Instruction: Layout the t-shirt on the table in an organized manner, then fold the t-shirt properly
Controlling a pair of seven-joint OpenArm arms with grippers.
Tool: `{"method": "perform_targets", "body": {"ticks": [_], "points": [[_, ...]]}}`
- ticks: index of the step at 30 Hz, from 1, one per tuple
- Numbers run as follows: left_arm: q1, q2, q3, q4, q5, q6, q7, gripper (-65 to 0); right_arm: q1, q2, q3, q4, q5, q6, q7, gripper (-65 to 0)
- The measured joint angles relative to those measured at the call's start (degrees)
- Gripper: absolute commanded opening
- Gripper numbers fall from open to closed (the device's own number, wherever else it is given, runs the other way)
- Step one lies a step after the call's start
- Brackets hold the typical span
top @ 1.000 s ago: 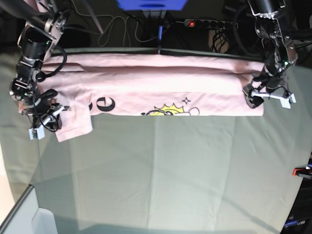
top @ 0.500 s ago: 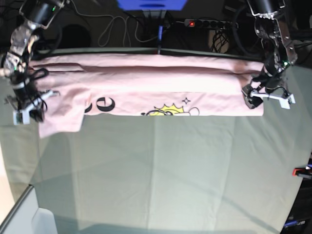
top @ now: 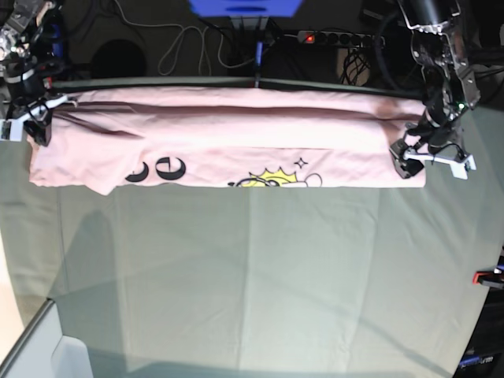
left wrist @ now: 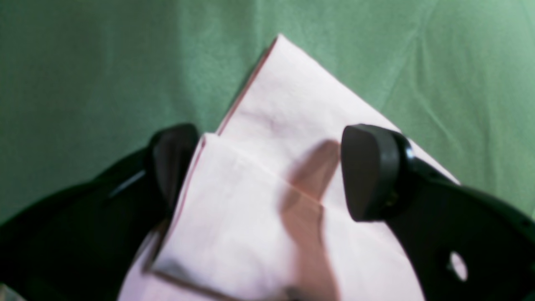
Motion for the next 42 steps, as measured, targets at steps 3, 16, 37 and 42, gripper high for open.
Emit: {"method": "perform_targets", "body": {"ticks": [3,16,37,42], "points": [[0.00,0.00,0.00,-0.04,0.02,0.00,-0.02,-13.3,-0.13,-0.02,0.17,0.00,0.90,0.00,0.07,-65.0],[0.02,-0.02,0.22,-0.15,0.02,0.00,-0.22,-13.2,0.13,-1.25,2.91,-6.14,0.85,0.00,0.17,-63.1],[3.93,-0.44,-0.35,1.75,0.83,-7.19,0.07,-13.2,0.13,-1.22,2.86,-6.47,0.83,0.00,0.04,-29.7],[3.93,-0.31,0.07,1.75,0.85,-7.54,0.02,-13.3,0.15,-1.25,2.84,-6.47,0.85,0.00,0.04,-29.7]]}}
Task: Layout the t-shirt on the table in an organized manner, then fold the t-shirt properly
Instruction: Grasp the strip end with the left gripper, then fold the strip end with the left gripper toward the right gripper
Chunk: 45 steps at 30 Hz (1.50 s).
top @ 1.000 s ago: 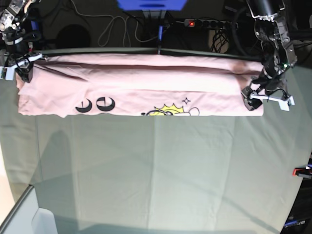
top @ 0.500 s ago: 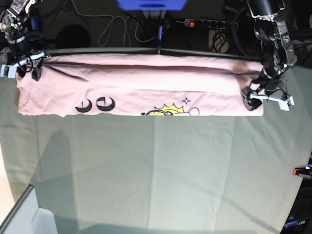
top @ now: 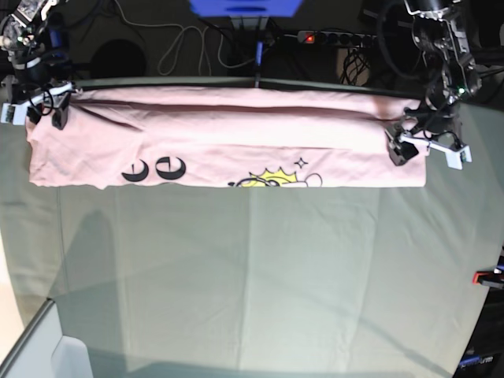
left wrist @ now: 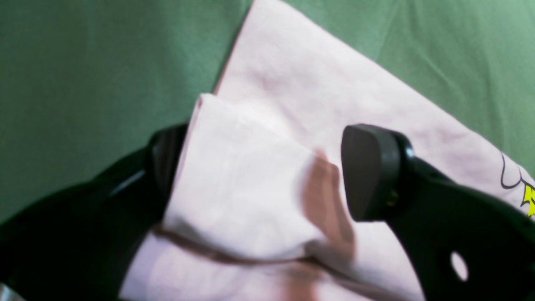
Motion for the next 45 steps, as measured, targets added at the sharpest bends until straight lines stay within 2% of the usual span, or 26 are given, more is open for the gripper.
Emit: {"method": "perform_targets", "body": {"ticks": [2,4,10,11,13,16,21,25,27,32,36,38,42,45], "points": [[0.02,0.00,-0.02,0.00,0.00,-0.09,0.00,-13.9,0.02,0.00,-0.02,0.00,0.00,0.00,0.00,-29.7],[0.00,-0.02,0.00,-0.04,0.02,-0.17,0.07,-20.4,0.02,-0.02,-0.09,0.00,-0.02,0.00,0.00,-29.7],[0.00,0.09,-0.22,-1.97,-0.90,-0.72,0.00,-63.8,0.02,-0.02,-0.09,0.00,0.00,0.00,0.00,-29.7],[-0.09,0.17,-0.22,-1.97,-0.87,-0.83,-0.04,-65.0,0.02,-0.02,-0.09,0.00,0.00,0.00,0.00,-29.7],[-0.31,0.13,-0.22,-1.99,-0.90,-0.81,0.44,-63.2,0.02,-0.02,-0.09,0.00,-0.02,0.00,0.00,-29.7],[-0.26,0.20,-0.02,-1.03,-0.72,-0.44,1.09,-65.0,0.04,-0.02,-0.09,0.00,0.00,0.00,0.00,-29.7],[1.09,1.29,0.22,8.17,-0.66,-0.35,2.23,-65.0,0.15,-0.04,-0.09,-0.07,0.00,0.00,0.00,-29.7],[3.76,4.85,1.64,17.40,-0.59,-0.13,3.08,-65.0,0.17,-0.17,-0.11,-0.07,-0.02,0.00,-0.02,-29.7],[4.96,5.90,4.17,20.92,-0.22,-0.26,6.73,-65.0,0.15,-0.15,-0.09,-0.07,0.00,0.00,-0.02,-29.7],[6.25,8.72,15.08,24.92,0.33,0.07,6.86,-65.0,0.33,-0.17,-0.11,-0.07,0.00,0.00,0.00,-29.7],[5.64,9.40,26.62,21.70,5.88,0.31,7.54,-65.0,0.31,-0.15,-0.09,-0.07,-0.02,0.00,0.00,-29.7],[4.57,11.15,30.91,19.39,8.94,0.20,7.41,-65.0,0.31,-0.17,-0.09,-0.07,-0.02,-0.02,0.00,-29.7],[3.52,14.64,35.43,14.78,15.50,0.24,0.92,-65.0,0.31,-0.15,-0.20,-0.07,0.00,0.00,-0.02,-29.7],[3.69,15.23,38.99,12.02,18.05,1.44,-1.14,-65.0,0.33,-0.15,-0.20,-0.07,-0.02,-0.02,0.00,-29.6]]}}
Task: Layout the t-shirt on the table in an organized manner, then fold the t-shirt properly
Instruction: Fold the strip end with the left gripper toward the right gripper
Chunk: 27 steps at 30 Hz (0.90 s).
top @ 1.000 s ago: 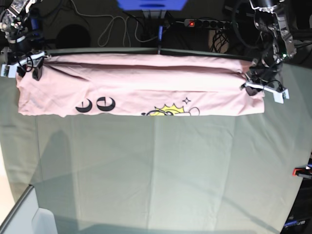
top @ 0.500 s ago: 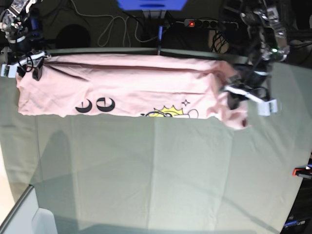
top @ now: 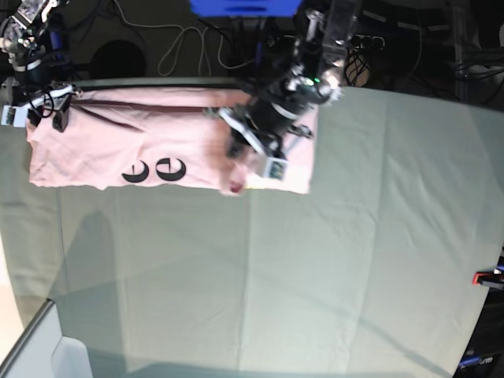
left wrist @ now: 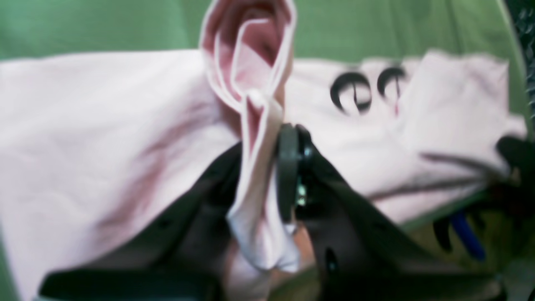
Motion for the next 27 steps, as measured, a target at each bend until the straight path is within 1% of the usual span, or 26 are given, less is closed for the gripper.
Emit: {"method": "perform_targets", "body": {"ticks": [3,6,7,11,14,16,25,27], "points": [[-1.81,-0.15,4.46,-2.97,0.15,3.96,-1.66,-65.0,-0.02,0.00,0.00,0.00,0.02,0.02,0.02,-29.6],[-3.37,-0.15,6.64,-4.31,-0.74,5.55,-4.37,-65.0,0.02,0.00,-0.02,0.00,0.00,0.04,0.00,-29.6],[-3.74,-0.22,6.80,-4.79,-0.81,5.92,-4.42,-65.0,0.02,0.00,-0.02,0.00,0.02,0.02,0.02,-29.6],[-5.81,-0.79,6.99,-6.95,-0.74,6.27,-4.35,-65.0,-0.02,-0.02,0.00,-0.02,0.00,0.02,0.00,-29.6],[-7.67,-1.40,11.37,-8.39,-0.50,6.75,-4.37,-65.0,-0.02,-0.02,0.00,-0.02,0.00,0.02,-0.02,-29.6],[-7.78,-0.94,13.25,-8.46,-0.81,6.43,-4.72,-65.0,-0.02,-0.02,0.00,-0.02,0.00,0.02,0.00,-29.6],[-8.13,-1.09,13.66,-9.05,-0.74,6.34,-4.74,-65.0,-0.02,-0.02,0.00,-0.02,0.00,0.02,0.00,-29.4],[-8.79,-1.09,13.70,-9.27,-0.76,6.36,-4.07,-64.9,-0.02,0.00,0.00,-0.02,0.00,0.02,-0.02,-29.4]]}}
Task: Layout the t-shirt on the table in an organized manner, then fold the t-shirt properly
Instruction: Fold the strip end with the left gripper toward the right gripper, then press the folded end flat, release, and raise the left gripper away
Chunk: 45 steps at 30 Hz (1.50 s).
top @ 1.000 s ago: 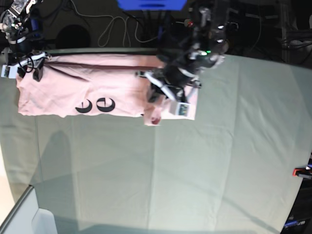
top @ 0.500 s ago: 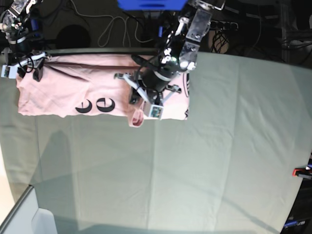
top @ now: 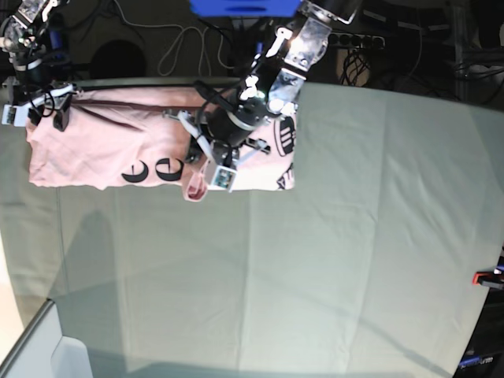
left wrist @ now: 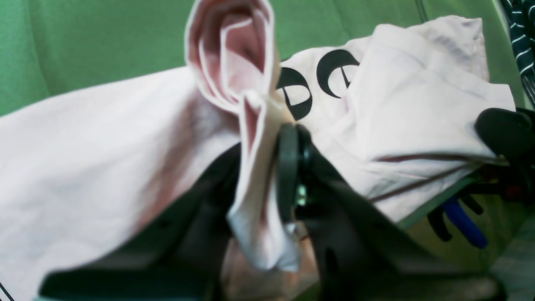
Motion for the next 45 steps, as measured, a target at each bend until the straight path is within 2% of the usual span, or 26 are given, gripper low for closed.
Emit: {"method": "perform_targets", "body": {"ticks": [3,7,9,11,16,20,22,28,32,40,45], "points": [[-0.90,0.04,0.00,-0.02,0.02,0.00,-0.17,-61.7,0.00,0.00,0.00,0.00,0.00,0.00,0.02,-29.4],[-0.85,0.31,0.00,-0.04,0.07,-0.02,4.52,-43.6,0.00,-0.02,0.00,0.00,0.00,0.00,0.02,-29.4],[-0.76,0.31,0.00,-0.04,0.02,-0.02,4.26,-34.8,-0.02,-0.02,0.00,0.02,0.00,0.00,0.02,-29.4],[-0.90,0.35,0.00,-0.02,0.04,-0.04,3.28,-32.3,-0.02,-0.02,0.00,0.02,0.00,0.00,0.00,-29.4],[-0.35,-0.09,1.99,1.84,0.02,-0.04,3.78,-32.5,0.00,-0.02,0.00,0.02,0.02,0.00,0.04,-29.4],[1.09,-1.25,-1.01,8.17,-0.31,-0.44,3.08,-33.2,0.00,0.00,0.00,0.04,0.00,0.00,0.00,-29.4],[1.86,-2.45,-3.34,10.47,-0.07,-0.04,3.28,-37.9,0.02,0.02,0.00,0.04,0.00,0.00,0.02,-29.4],[2.03,-2.45,-10.08,8.79,0.13,0.13,3.17,-64.8,0.02,-0.09,0.00,0.09,0.00,0.00,0.02,-29.4],[2.23,-1.81,-9.44,4.20,-0.13,-0.28,3.80,-64.3,0.52,-0.02,0.00,0.07,-0.02,-0.02,-0.02,-29.4],[-3.85,-4.22,10.29,-4.50,0.04,-0.44,3.08,-64.9,0.68,0.02,0.00,0.04,-0.02,0.00,-0.02,-29.4],[-3.61,-4.35,14.43,-0.02,-0.37,-0.68,3.08,-64.9,0.79,0.00,0.00,0.04,-0.02,0.00,-0.04,-29.4]]}}
